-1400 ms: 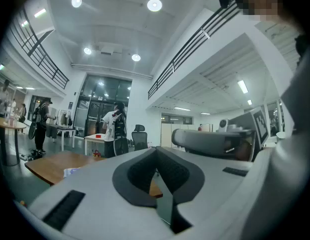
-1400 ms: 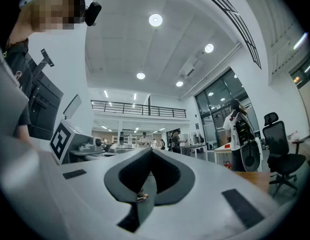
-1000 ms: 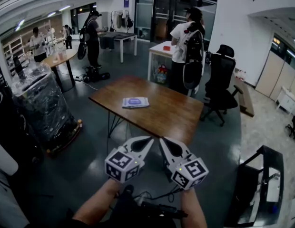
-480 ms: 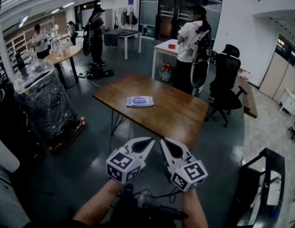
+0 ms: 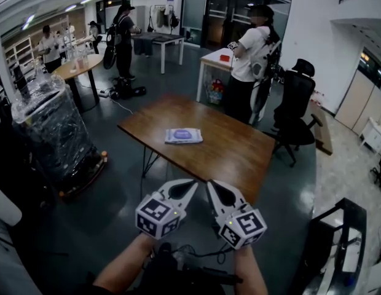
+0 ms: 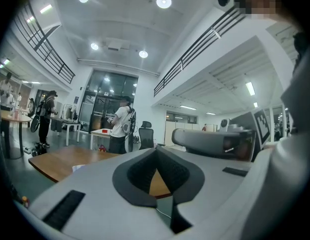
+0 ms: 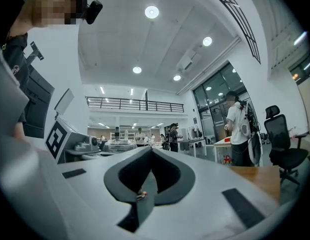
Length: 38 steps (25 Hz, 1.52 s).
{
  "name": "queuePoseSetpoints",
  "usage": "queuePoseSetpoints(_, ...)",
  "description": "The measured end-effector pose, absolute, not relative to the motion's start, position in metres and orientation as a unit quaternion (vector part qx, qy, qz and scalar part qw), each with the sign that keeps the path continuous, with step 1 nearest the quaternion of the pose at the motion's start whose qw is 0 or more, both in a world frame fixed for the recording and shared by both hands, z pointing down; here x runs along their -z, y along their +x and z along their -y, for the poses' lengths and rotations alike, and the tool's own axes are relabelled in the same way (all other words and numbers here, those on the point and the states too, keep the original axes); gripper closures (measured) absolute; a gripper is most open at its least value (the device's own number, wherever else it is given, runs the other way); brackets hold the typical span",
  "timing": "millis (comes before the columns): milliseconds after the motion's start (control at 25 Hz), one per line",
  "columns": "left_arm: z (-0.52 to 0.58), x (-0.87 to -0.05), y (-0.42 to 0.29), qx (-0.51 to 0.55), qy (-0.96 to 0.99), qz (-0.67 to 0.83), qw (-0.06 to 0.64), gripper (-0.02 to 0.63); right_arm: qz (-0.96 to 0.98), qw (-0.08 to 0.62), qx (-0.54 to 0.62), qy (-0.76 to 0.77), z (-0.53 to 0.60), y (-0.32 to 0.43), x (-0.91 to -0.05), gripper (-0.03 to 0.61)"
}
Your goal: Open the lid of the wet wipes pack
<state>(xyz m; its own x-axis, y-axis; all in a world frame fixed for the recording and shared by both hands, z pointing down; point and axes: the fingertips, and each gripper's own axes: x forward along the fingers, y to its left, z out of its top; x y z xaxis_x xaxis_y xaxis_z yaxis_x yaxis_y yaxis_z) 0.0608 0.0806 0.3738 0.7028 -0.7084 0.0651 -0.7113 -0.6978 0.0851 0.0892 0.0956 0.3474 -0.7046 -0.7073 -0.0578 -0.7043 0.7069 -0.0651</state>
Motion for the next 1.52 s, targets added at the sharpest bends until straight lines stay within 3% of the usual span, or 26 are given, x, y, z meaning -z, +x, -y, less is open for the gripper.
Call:
queuePoseSetpoints(720,0.079,-0.401,-0.024,-0.026,0.933,0.352,0.067,0.62,-0.906,0.011,0.049,-0.419,0.063,0.006,-0.365,0.568)
queuePoseSetpoints(1520,0.242,-0.434,-0.031,-0.069,0.911,0.402,0.063,0.62,-0.927,-0.004,0.05,-0.371,0.242,0.002,-0.399,0.568)
